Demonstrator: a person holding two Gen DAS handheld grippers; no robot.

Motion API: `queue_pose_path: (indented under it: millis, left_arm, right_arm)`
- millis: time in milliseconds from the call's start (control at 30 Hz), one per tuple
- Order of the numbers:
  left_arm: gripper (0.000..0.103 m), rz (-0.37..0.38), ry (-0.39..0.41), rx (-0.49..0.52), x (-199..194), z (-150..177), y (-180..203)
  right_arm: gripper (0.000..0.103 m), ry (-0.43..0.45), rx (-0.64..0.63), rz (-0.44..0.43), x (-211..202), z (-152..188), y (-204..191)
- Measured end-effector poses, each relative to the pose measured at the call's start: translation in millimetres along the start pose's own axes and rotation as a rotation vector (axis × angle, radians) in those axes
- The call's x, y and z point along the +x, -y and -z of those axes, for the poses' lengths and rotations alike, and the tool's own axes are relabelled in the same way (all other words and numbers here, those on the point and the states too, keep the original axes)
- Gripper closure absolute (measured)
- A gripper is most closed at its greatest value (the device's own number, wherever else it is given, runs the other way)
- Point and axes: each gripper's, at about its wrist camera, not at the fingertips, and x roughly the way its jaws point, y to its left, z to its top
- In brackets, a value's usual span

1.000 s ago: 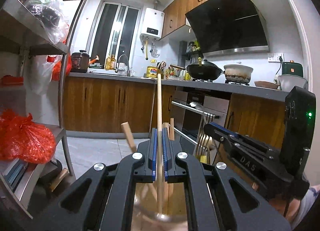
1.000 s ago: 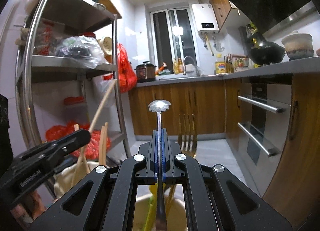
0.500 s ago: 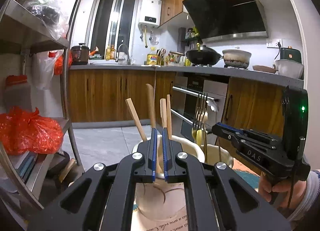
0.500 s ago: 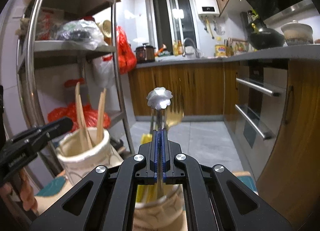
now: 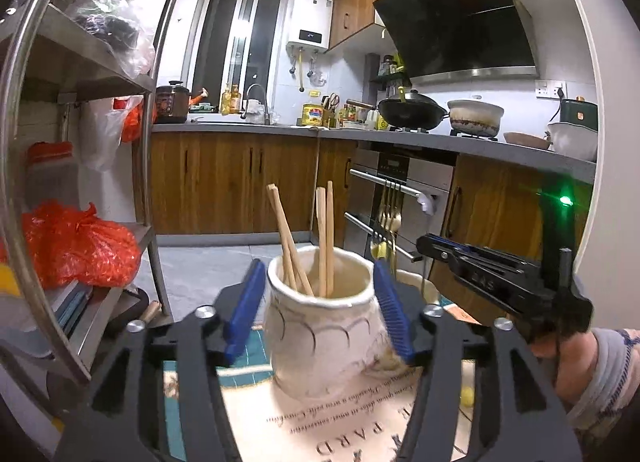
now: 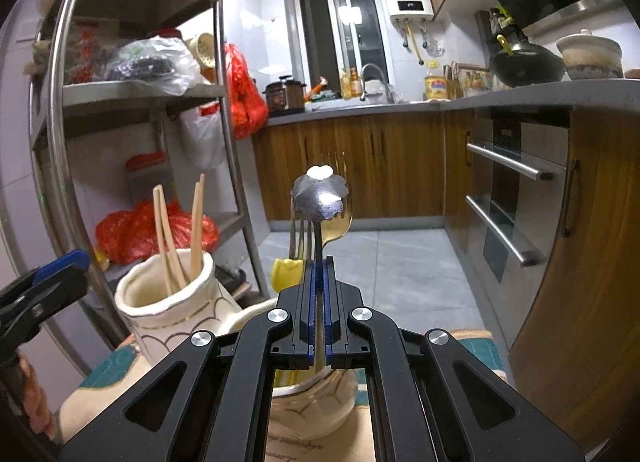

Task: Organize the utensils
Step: 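Lower spoon into small cup with right tool while left drops chopstick into tall cup, then open the right tool to release the spoon and withdraw both tools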

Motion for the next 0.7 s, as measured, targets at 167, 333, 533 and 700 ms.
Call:
queue_pose_path:
  millis: [167, 333, 533, 700]
  left_arm:
    - [0.044, 0.000, -0.034, 0.001, -7, 7, 5]
    - [0.043, 0.008, -0.054, -0.016, -14, 10, 8]
    - [0.035, 0.013, -0.071, -0.023, -22, 14, 12]
    - [0.011, 0.004, -0.078, -0.034, -31, 16, 18]
  right_arm:
    - [0.098, -0.054, 0.025, -0.004, 6, 0, 5]
    - [0.061, -0.065, 0.044, -0.001, 0, -1, 9]
    - [0.027, -0.043, 0.116, -0.009, -32, -3, 27]
    - [0.008, -0.080, 0.157, 0.003, -67, 9, 41]
